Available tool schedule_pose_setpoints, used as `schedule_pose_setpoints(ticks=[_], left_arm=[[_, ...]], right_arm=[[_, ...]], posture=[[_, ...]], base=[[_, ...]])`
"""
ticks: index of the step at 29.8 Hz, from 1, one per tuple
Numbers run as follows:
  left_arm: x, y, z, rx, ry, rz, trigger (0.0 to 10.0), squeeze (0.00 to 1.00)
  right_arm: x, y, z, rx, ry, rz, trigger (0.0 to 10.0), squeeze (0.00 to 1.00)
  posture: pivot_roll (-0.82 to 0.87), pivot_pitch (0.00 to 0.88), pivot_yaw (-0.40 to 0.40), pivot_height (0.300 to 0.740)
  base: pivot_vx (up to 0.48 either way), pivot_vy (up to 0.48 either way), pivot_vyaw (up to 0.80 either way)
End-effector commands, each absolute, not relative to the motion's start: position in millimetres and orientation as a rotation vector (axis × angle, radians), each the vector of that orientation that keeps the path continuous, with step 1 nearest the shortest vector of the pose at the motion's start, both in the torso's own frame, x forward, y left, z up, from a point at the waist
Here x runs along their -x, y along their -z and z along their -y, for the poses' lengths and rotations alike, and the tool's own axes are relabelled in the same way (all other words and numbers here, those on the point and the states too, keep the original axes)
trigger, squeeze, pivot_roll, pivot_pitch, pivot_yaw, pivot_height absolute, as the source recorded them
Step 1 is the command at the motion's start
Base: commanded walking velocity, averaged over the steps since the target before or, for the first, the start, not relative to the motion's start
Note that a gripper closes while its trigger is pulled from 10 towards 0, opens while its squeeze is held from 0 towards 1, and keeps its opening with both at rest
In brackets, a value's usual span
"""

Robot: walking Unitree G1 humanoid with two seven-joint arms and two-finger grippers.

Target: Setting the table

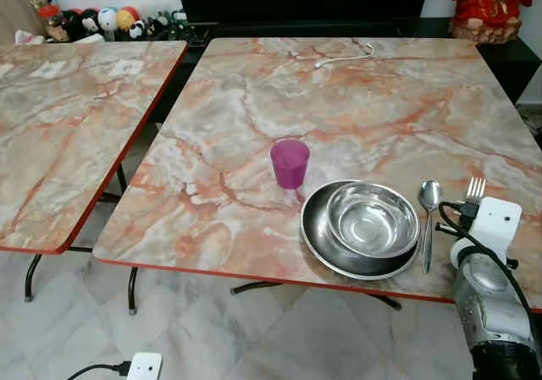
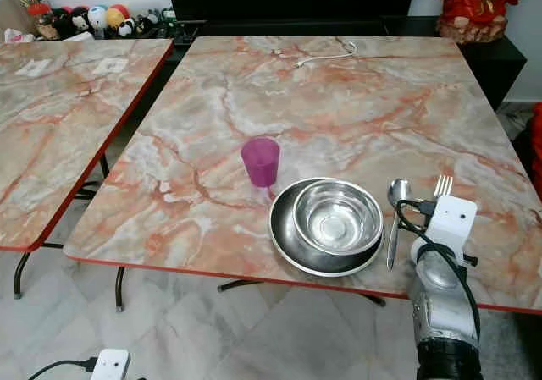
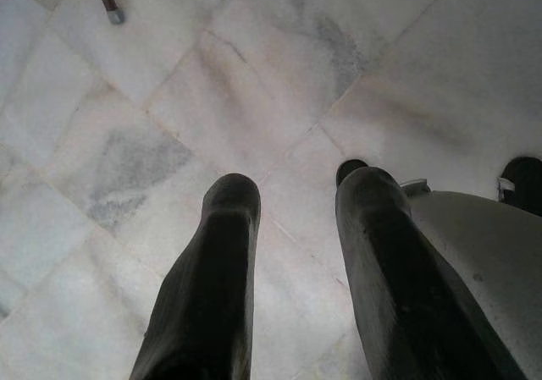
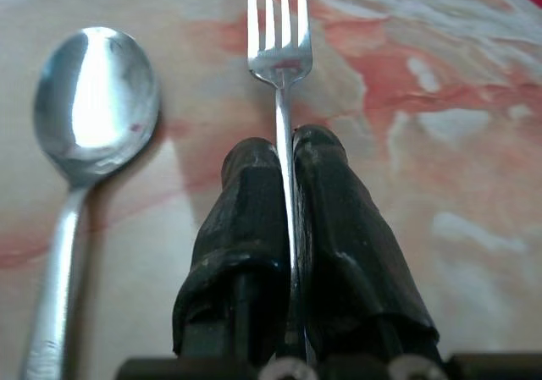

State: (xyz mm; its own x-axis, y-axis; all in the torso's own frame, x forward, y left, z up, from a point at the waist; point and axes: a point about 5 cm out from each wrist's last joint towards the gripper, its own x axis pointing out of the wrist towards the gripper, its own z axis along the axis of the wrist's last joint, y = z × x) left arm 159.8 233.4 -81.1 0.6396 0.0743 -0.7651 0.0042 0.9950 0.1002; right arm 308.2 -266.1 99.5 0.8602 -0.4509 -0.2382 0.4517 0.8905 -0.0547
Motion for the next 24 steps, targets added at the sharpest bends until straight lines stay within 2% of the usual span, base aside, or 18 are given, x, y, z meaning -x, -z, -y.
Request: schedule_pose_setpoints(ticks=[1, 22, 23, 24], left_arm=[[-152.9, 82.6, -240.0, -0.106, -0.054, -0.902, 10.0, 0.0], [-156.9, 81.4, -237.8, -0.104, -0.048, -0.888, 10.0, 0.0], [-156.9, 81.4, -237.8, -0.104, -0.049, -0.888, 10.0, 0.0], [-157.0, 81.4, -237.6, -0.103, -0.049, -0.887, 10.0, 0.0]], right_arm=[[-310.4, -96.5, 261.8, -0.02, 0.46, -0.261, 10.0, 0.0], [-313.4, -89.7, 258.3, -0.046, 0.451, -0.285, 10.0, 0.0], [-313.3, -89.1, 258.2, -0.047, 0.45, -0.287, 10.0, 0.38], [-313.5, -88.2, 258.0, -0.049, 0.449, -0.291, 10.0, 0.39]], posture=[[-0.09, 0.108, 0.082, 0.74], [-0.09, 0.109, 0.08, 0.74], [-0.09, 0.108, 0.079, 0.74], [-0.09, 0.109, 0.079, 0.74]], base=[[0.0, 0.0, 0.0], [0.0, 0.0, 0.0], [0.0, 0.0, 0.0], [0.0, 0.0, 0.0]])
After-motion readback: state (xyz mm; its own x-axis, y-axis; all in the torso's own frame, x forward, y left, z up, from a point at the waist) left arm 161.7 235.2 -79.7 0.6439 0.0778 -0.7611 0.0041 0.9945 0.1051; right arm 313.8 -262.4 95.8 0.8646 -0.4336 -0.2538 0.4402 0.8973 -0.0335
